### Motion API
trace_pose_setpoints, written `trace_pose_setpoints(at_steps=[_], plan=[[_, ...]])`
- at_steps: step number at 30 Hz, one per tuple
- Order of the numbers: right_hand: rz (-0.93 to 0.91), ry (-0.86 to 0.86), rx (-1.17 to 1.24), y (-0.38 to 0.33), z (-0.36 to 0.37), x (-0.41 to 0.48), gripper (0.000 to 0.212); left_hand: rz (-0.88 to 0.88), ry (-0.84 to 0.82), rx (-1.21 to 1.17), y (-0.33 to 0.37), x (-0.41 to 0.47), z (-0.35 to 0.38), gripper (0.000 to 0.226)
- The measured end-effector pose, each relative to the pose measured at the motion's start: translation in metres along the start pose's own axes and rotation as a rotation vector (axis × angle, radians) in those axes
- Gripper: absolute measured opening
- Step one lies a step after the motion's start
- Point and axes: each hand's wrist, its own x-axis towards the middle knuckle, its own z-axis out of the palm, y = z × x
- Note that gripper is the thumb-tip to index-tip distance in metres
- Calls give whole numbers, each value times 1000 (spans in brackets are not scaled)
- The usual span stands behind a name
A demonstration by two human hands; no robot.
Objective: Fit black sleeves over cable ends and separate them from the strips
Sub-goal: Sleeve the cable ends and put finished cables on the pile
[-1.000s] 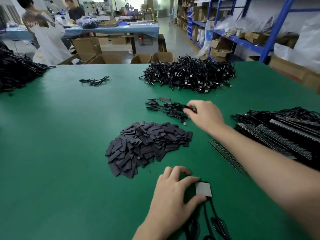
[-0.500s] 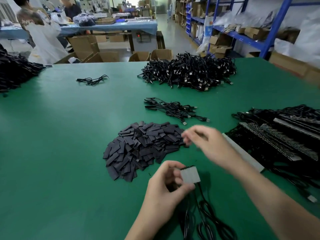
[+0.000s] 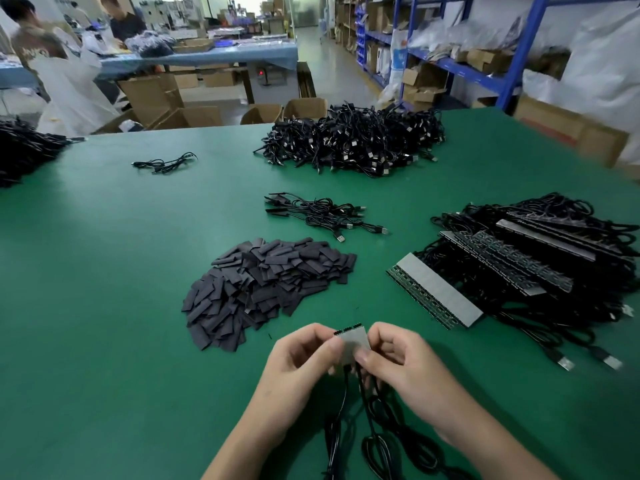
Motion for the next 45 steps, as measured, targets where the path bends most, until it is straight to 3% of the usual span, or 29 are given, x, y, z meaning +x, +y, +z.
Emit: trace_pose_setpoints(at_steps=[6, 11, 16, 29, 45], plan=[[-47, 53, 42, -1, 8, 3, 40, 10, 27, 10, -5, 4, 2, 28], [-53, 97, 73, 4, 7, 6, 16, 2, 93, 27, -9, 6, 5, 23], [-13, 120, 175, 4, 9, 6, 10, 27, 136, 58, -13, 5, 7, 24], [12, 162, 338, 0, 13, 7, 10, -58, 139, -105, -9, 5, 6, 15], [24, 126, 504, -2, 19, 7, 9, -111, 117, -121, -4, 5, 4, 26]])
